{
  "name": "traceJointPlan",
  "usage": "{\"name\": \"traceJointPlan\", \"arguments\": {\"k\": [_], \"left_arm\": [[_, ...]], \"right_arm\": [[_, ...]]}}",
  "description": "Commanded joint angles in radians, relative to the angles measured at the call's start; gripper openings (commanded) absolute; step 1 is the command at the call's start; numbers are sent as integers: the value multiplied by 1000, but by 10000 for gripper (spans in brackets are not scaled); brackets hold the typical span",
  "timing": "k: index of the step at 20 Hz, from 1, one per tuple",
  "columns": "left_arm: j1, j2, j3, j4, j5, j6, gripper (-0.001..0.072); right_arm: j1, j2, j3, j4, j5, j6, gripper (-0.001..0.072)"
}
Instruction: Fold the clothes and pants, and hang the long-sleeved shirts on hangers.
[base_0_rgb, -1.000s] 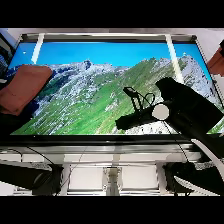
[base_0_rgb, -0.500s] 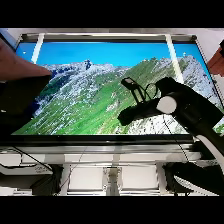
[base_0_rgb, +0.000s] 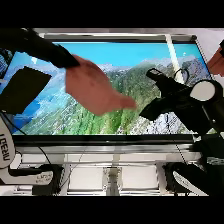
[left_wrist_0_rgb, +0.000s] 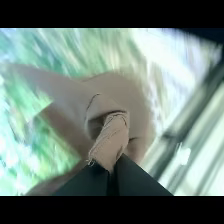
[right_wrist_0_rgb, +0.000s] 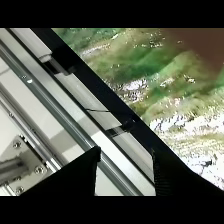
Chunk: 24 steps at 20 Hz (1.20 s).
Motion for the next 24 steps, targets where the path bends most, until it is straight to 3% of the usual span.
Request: {"name": "traceJointPlan", "arguments": {"k": [1,6,7,8,12,15,19,21,24], "left_arm": [[-162,2,-10,229,-111,59,22],[-175,2,-198,350,-138,66,22],[-175,1,-233,373,-138,65,22],[-174,1,-267,388,-138,66,22],[-169,0,-307,405,-135,66,22],[-167,0,-307,405,-133,66,22],[-167,2,-307,406,-132,66,21],[-167,2,-307,405,-121,66,22],[-167,2,-307,406,-111,66,22]], "right_arm": [[-68,34,1,-1,111,-49,385],[-68,33,-42,25,124,-55,401],[-68,33,-70,52,107,-60,493],[-67,32,-105,86,79,-76,513],[-42,29,-332,288,-173,-249,518],[66,-32,-455,340,-406,-379,518],[168,-285,-409,413,-576,-380,517],[165,-426,-333,447,-560,-357,517],[166,-591,-176,447,-489,-243,517]]}}
